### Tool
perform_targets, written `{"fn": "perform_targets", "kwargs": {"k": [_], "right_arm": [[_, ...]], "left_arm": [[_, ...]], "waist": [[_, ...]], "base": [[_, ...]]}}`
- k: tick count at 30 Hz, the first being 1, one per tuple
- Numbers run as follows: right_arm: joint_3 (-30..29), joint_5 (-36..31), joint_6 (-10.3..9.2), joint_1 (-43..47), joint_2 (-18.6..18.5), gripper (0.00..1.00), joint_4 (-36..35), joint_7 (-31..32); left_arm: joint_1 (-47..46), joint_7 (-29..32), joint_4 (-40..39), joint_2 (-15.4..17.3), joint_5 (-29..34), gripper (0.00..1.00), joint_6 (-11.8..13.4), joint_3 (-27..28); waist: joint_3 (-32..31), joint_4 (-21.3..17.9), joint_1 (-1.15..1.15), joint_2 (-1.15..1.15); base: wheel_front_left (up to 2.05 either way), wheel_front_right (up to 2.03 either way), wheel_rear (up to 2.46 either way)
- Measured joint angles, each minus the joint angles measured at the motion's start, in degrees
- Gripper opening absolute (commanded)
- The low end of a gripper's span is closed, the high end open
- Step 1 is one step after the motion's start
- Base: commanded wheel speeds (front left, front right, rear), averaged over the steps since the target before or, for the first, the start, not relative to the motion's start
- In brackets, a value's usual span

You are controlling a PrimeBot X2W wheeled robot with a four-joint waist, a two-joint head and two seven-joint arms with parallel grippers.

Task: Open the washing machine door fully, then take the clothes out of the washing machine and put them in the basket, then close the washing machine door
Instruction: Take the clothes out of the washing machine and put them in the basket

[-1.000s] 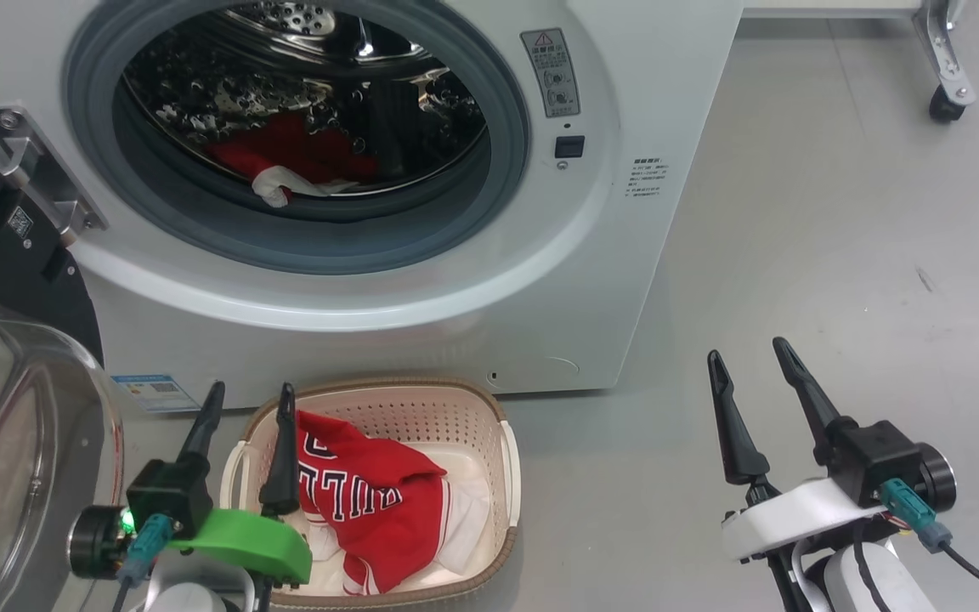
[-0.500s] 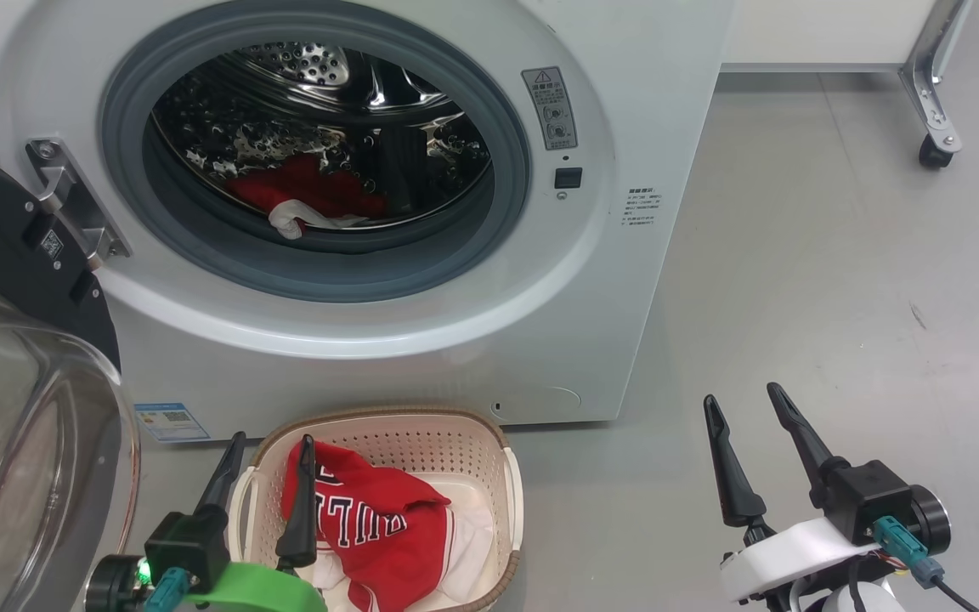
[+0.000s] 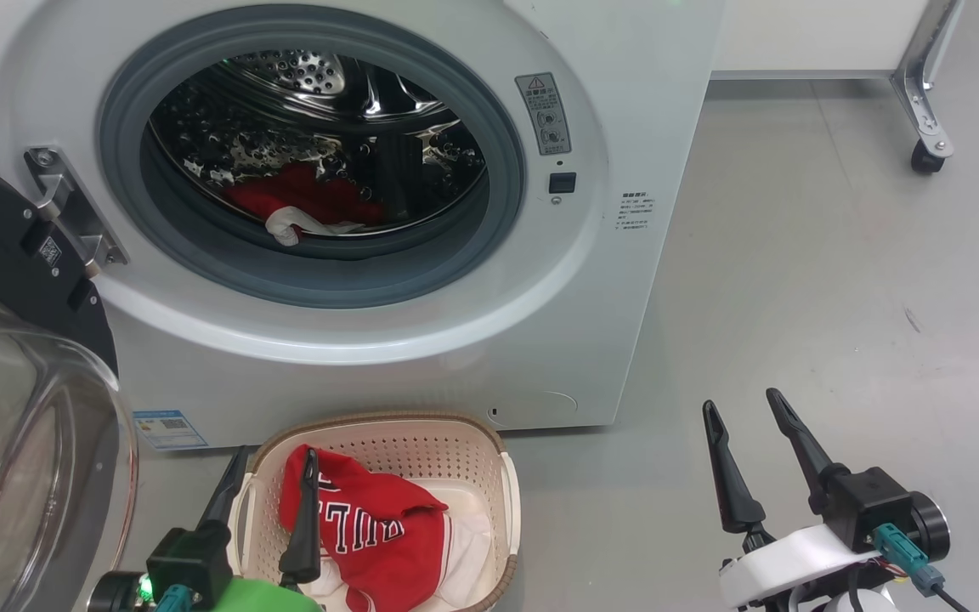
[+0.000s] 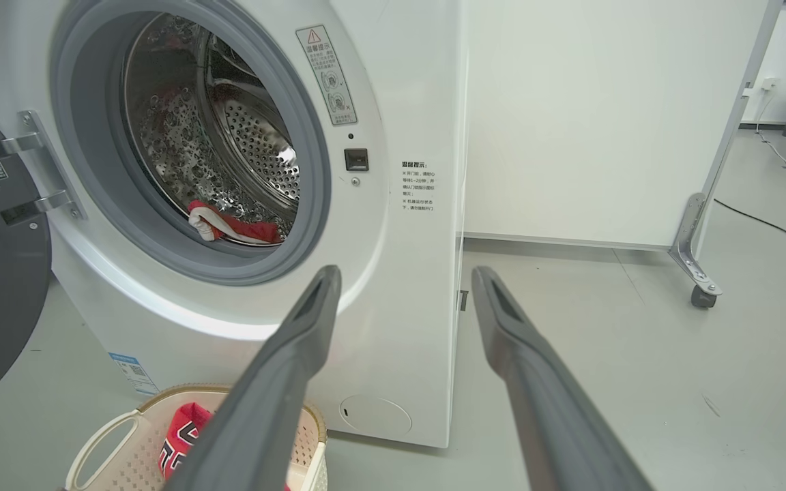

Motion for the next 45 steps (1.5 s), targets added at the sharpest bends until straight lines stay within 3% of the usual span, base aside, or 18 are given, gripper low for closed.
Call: {"fn": "perform_targets", "kwargs": {"k": [26, 45], "right_arm": [[0.6, -0.1, 0.02, -0.1, 0.1, 1.0, -2.6, 0.0], [2.2, -0.7, 0.63, -6.3, 0.1, 1.0, -5.9, 0.0]], "left_arm": [[0.7, 4.2, -3.2, 0.1, 0.6, 1.0, 1.0, -0.4], [-20.2, 11.1, 5.1, -0.1, -0.2, 1.0, 1.7, 0.2]], "waist": [[3.4, -1.1, 0.0, 0.0], [16.0, -3.0, 0.0, 0.0]], "base": [[0.0, 0.0, 0.0], [0.0, 0.0, 0.0]]}}
